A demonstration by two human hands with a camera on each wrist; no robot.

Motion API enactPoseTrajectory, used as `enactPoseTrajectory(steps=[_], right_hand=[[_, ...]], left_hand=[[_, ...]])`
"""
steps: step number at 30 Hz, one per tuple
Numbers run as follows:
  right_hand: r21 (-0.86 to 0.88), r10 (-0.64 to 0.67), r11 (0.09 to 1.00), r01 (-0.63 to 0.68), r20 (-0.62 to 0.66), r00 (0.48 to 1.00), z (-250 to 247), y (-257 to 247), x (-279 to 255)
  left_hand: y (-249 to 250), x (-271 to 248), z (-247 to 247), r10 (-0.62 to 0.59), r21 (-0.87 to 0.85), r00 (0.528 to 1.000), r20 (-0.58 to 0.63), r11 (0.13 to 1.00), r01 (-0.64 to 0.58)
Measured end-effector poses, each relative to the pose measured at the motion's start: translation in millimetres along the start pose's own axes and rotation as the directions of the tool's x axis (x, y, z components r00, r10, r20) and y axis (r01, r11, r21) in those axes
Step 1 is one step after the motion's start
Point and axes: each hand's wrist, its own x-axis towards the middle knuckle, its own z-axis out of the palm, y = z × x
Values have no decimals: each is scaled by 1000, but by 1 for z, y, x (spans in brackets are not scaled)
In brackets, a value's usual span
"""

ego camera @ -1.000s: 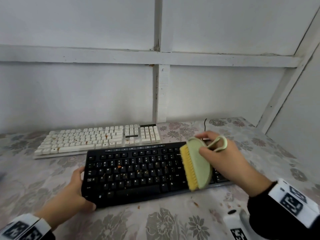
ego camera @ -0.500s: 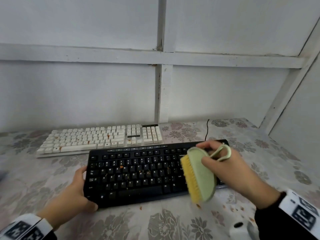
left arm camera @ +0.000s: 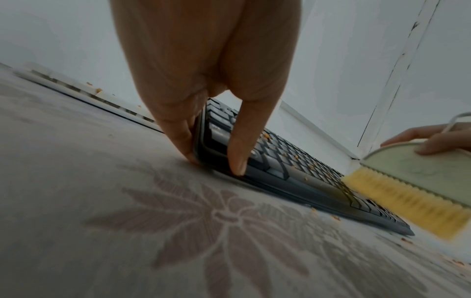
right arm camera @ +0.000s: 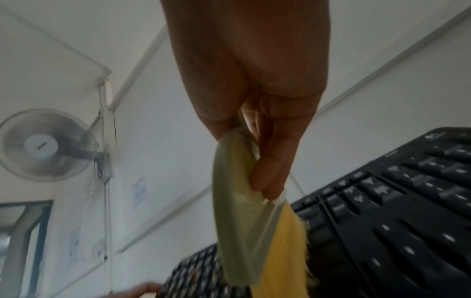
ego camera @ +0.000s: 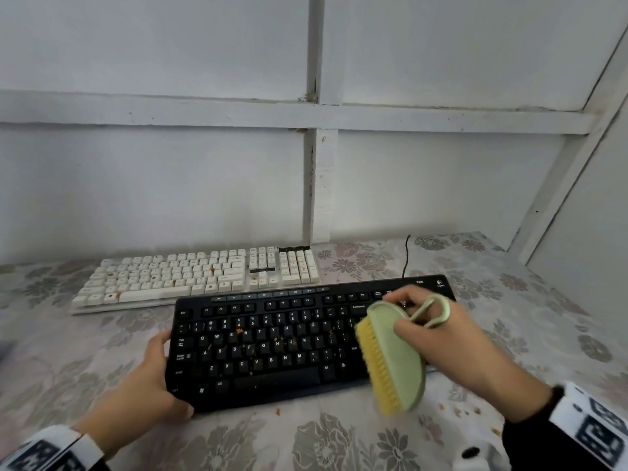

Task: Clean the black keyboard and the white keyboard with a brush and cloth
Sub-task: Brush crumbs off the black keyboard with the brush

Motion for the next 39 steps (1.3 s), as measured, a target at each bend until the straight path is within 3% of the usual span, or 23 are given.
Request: enactPoseTrajectory(steps=[3,6,17,25,34,39], right_hand=[[-26,-63,998,59,-148,987,-6,-13,19],[-13,-92,996,91,-198,976,-1,-19,35],[-20,-36,999,37,31,999,23,3,-1],[-2,-98,995,99,-182,978,6,-19,29],[-2,-15,1000,15,2,1000,25,1,4],[-18,-57,998,55,-154,986,7,-10,22]], left_hand=[[-1,0,-1,-4,1,1000,8,1000,4],[-4,1,-2,4,6,1000,12,1000,-4],[1,-3,-1,25,-13,1000,14,1000,-25],[1,-4,0,35,-4,999,7,999,-35],[0,-2,1,26,-11,1000,9,1000,-26],[0,-3,1,29,-3,1000,6,1000,-29]])
